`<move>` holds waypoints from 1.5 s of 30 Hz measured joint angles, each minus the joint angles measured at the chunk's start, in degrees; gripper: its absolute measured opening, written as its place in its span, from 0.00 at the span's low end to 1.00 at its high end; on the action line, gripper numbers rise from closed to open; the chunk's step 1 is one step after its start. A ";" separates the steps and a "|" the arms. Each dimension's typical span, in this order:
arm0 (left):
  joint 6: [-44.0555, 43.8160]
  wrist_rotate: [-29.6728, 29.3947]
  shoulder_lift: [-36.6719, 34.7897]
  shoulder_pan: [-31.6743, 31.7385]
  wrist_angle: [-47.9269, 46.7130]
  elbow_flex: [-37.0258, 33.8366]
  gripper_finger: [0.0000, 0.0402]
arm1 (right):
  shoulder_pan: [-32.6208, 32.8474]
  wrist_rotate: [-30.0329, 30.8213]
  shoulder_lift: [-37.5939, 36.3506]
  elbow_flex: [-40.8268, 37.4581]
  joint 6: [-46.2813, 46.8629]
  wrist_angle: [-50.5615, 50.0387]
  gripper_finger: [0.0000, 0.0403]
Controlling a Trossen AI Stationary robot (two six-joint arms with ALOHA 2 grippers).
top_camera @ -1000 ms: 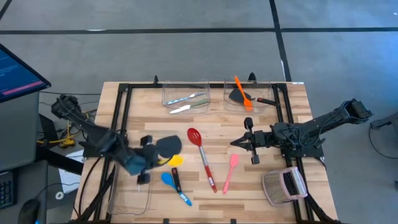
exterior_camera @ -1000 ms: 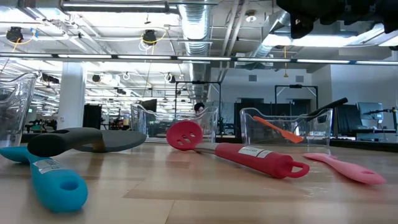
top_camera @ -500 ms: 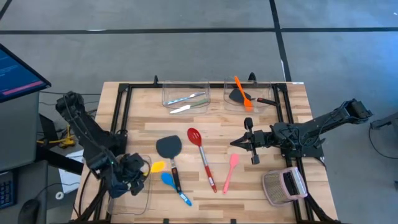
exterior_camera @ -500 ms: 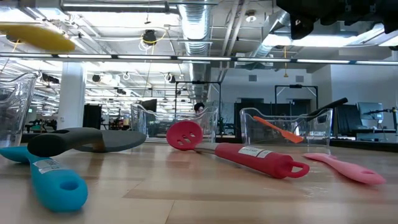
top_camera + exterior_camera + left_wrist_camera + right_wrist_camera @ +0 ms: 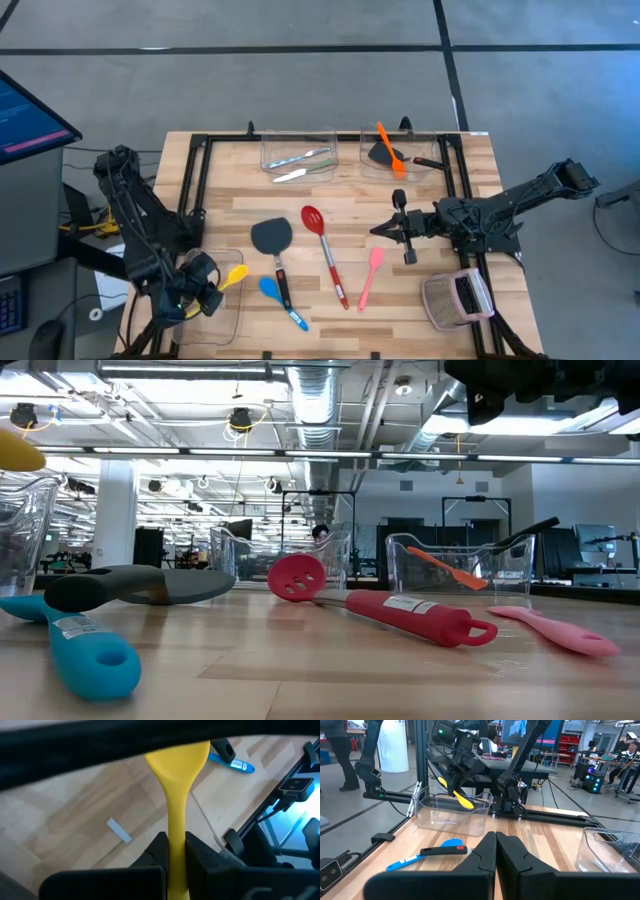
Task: Pick & Place Kitchen Items
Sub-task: Put the yellow serving spoon into the bottom transparent bin
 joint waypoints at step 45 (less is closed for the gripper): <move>-1.64 3.23 8.35 -0.58 -0.99 -5.79 0.17 | 0.00 0.00 0.00 0.00 0.00 -1.27 0.00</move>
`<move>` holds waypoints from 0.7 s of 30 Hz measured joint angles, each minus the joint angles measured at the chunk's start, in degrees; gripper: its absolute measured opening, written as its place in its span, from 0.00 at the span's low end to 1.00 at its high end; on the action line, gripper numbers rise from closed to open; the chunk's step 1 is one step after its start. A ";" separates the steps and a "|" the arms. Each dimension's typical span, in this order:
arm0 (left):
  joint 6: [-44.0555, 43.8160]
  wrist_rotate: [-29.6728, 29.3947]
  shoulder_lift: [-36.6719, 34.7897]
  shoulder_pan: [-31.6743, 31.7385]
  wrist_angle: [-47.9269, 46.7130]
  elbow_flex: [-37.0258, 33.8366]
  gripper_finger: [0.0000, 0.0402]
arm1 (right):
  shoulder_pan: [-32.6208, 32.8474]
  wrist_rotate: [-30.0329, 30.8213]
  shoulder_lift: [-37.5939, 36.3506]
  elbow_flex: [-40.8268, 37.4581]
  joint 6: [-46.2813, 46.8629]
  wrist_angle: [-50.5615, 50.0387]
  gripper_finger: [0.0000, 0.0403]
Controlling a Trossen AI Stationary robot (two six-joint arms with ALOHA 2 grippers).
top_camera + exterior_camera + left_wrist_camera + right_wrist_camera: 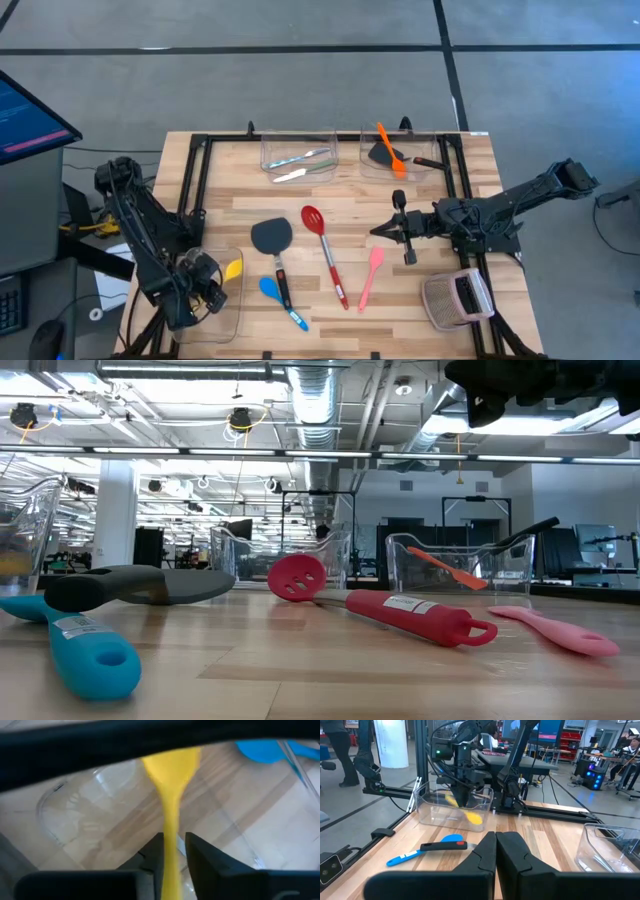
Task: Pick & Place Kitchen Items
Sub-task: Put the yellow serving spoon into the bottom transparent bin, then put the red serving spoon into the bottom transparent bin
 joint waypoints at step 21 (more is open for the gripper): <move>11.20 6.61 -11.69 -0.20 0.11 0.20 0.02 | -0.01 0.00 0.00 0.00 0.00 -0.22 0.00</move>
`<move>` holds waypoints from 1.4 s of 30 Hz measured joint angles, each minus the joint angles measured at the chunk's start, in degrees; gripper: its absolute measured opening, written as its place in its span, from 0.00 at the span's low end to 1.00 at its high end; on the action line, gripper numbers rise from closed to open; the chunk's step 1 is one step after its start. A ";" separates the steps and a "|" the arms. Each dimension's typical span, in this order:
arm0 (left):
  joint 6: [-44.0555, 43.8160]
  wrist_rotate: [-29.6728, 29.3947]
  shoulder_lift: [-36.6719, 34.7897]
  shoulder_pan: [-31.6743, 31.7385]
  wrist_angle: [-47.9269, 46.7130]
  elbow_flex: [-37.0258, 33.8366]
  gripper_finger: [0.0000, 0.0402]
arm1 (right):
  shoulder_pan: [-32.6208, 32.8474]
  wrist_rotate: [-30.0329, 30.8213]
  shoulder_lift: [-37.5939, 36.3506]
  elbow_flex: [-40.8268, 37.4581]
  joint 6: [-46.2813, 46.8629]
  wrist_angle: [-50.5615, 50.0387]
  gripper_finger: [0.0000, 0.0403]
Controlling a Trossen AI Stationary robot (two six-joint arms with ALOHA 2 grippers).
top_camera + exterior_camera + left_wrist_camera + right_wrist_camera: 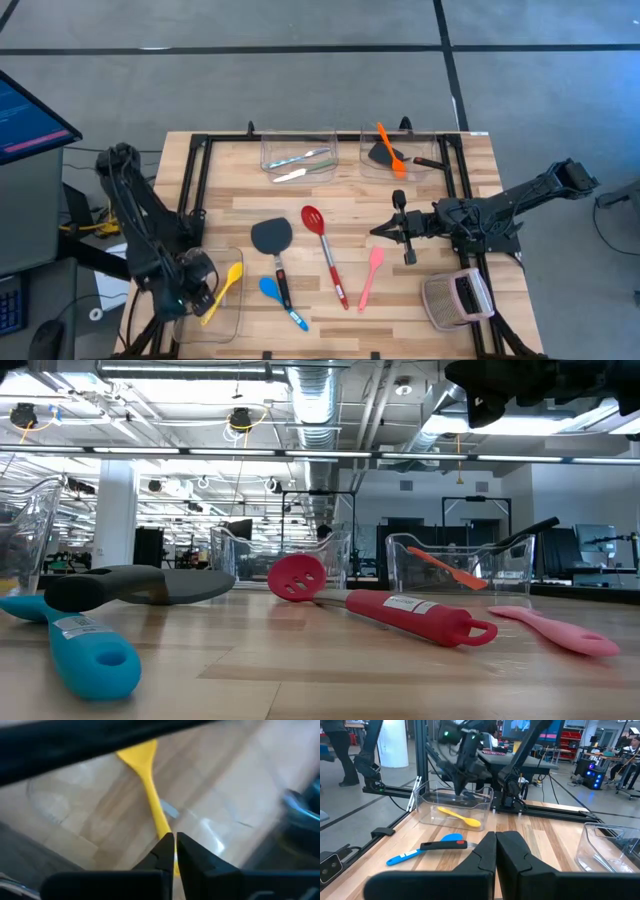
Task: Pick & Place Kitchen Items
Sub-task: Put the red serving spoon into the bottom transparent bin
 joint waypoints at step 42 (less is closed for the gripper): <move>83.32 -24.33 -16.65 28.57 23.23 0.07 0.01 | -1.19 0.13 -0.02 0.00 -0.02 -0.02 0.00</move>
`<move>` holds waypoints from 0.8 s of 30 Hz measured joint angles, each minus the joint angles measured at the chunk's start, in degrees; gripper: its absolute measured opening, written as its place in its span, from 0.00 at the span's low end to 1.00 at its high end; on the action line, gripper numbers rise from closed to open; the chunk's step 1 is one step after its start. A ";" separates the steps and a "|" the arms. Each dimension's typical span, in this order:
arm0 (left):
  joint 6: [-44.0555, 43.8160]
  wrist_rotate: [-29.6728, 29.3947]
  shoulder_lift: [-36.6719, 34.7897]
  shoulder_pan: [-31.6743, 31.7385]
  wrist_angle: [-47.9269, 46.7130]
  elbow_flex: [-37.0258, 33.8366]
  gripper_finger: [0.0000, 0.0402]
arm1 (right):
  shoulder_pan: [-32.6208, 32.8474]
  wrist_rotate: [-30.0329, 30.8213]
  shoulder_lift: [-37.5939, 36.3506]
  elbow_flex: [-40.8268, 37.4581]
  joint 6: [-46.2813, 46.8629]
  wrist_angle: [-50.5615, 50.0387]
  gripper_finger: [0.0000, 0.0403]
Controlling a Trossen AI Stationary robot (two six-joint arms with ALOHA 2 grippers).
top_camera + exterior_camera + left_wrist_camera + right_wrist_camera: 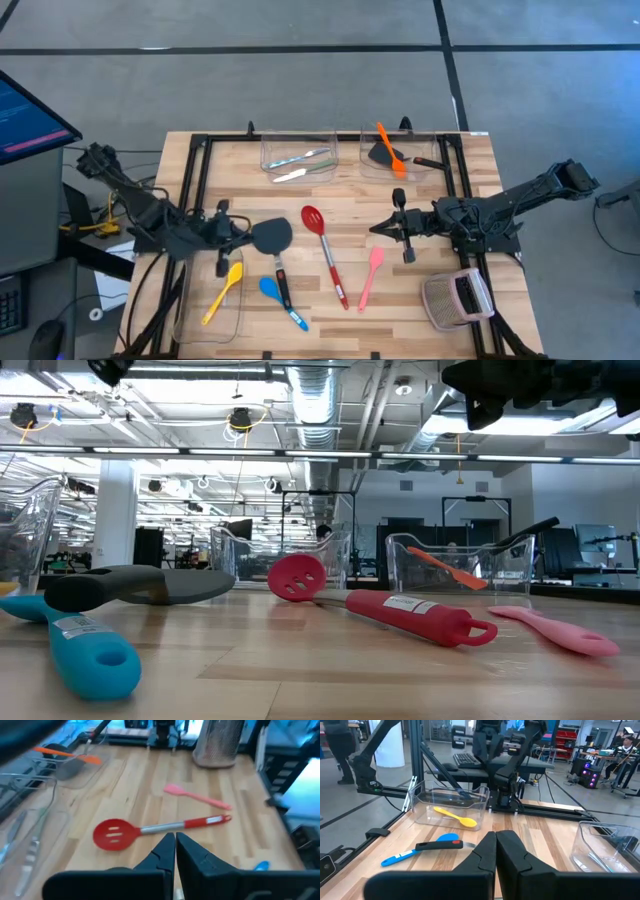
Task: Pick & Place Kitchen Items
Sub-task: Put the red serving spoon into the bottom transparent bin
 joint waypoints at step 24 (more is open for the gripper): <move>20.92 26.19 14.27 19.34 13.73 0.00 0.01 | 0.00 0.09 0.00 0.00 -0.02 0.02 0.00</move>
